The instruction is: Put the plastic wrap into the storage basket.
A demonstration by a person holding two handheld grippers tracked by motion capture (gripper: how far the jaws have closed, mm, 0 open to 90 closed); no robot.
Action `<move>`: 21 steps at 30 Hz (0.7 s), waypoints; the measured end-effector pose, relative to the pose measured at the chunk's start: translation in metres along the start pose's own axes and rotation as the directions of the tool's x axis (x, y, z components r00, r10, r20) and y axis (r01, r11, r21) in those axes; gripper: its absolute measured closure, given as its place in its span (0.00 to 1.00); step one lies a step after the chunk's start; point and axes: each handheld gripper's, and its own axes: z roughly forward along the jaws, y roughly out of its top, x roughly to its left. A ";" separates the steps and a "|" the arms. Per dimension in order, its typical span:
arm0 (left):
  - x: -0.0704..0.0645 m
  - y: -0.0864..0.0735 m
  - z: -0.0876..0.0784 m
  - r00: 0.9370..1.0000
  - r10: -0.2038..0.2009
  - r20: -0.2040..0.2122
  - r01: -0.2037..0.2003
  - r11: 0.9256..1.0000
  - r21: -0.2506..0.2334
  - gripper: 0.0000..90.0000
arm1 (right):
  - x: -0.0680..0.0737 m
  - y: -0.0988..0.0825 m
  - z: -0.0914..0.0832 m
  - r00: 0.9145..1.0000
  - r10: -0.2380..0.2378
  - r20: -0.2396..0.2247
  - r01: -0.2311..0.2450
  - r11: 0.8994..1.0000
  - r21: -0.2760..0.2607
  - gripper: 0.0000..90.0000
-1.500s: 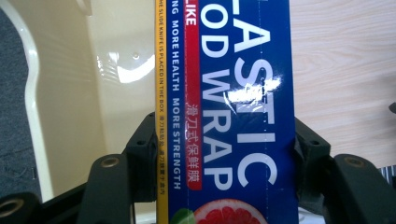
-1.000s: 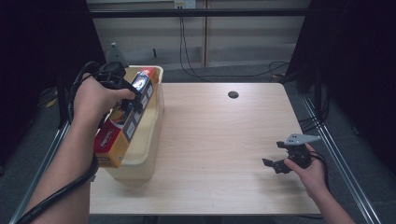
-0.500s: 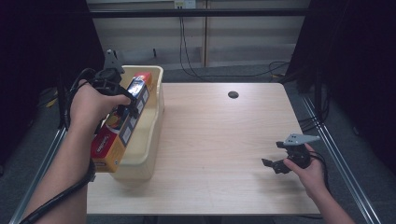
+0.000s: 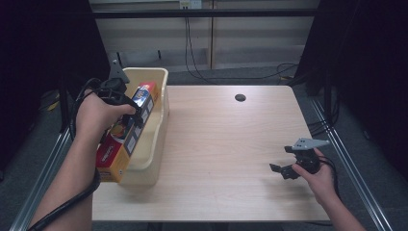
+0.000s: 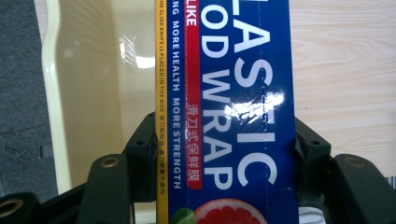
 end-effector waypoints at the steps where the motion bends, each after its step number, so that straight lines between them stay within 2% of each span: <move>1: 0.001 0.000 0.001 1.000 0.004 -0.004 -0.004 1.000 0.003 0.45 | 0.000 0.000 0.000 1.000 0.000 0.000 0.000 1.000 0.000 0.03; 8: 0.003 0.000 0.009 1.000 -0.005 -0.001 0.005 1.000 0.006 0.45 | 0.000 0.000 0.000 1.000 0.000 0.003 0.000 1.000 -0.002 0.03; 21: 0.003 0.000 0.015 1.000 -0.021 -0.004 0.021 1.000 0.021 0.45 | 0.000 0.000 0.000 1.000 -0.002 0.006 0.002 1.000 -0.002 0.03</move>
